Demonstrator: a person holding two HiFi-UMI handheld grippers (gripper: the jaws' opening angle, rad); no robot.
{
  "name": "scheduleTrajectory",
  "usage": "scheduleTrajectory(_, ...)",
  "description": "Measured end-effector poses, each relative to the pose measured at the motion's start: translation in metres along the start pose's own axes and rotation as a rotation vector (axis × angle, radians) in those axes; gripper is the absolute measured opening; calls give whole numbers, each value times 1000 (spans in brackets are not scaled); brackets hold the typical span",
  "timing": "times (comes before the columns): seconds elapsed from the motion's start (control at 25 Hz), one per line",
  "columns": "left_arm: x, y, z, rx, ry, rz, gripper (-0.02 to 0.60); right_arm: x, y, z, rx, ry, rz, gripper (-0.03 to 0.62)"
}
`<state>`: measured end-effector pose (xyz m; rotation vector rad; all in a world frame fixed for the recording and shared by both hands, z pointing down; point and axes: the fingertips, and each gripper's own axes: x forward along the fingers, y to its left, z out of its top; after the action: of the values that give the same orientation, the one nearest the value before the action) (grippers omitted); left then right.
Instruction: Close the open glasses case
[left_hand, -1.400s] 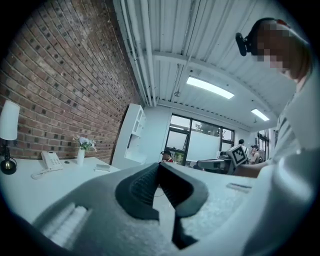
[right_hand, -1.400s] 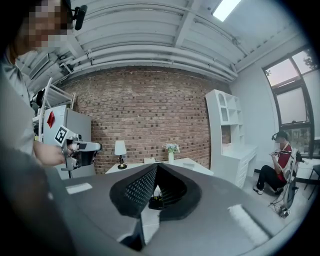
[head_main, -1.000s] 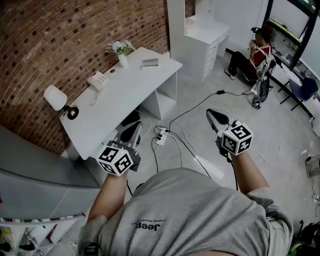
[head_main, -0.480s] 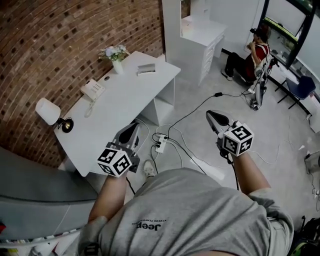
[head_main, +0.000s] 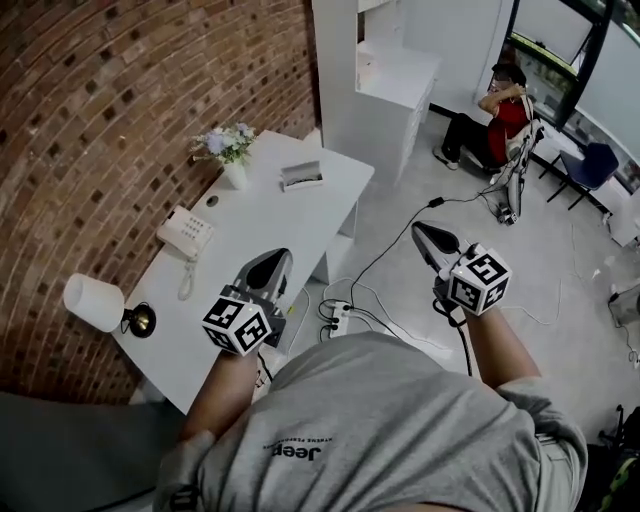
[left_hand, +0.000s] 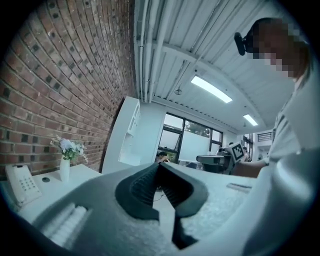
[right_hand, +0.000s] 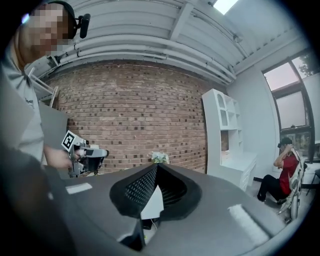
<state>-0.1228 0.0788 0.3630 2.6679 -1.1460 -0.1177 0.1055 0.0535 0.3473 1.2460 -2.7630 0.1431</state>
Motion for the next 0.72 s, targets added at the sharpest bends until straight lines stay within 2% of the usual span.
scheduleTrajectory(0.36, 31, 106, 21, -8, 41, -50, -2, 111, -10, 4, 44, 25, -19, 9)
scheduleTrajectory(0.56, 57, 140, 25, -31, 42, -44, -2, 146, -32, 4, 45, 42, -11, 9)
scheduleTrajectory(0.72, 81, 157, 22, -32, 50, -9, -2, 166, -59, -2, 57, 41, 19, 9)
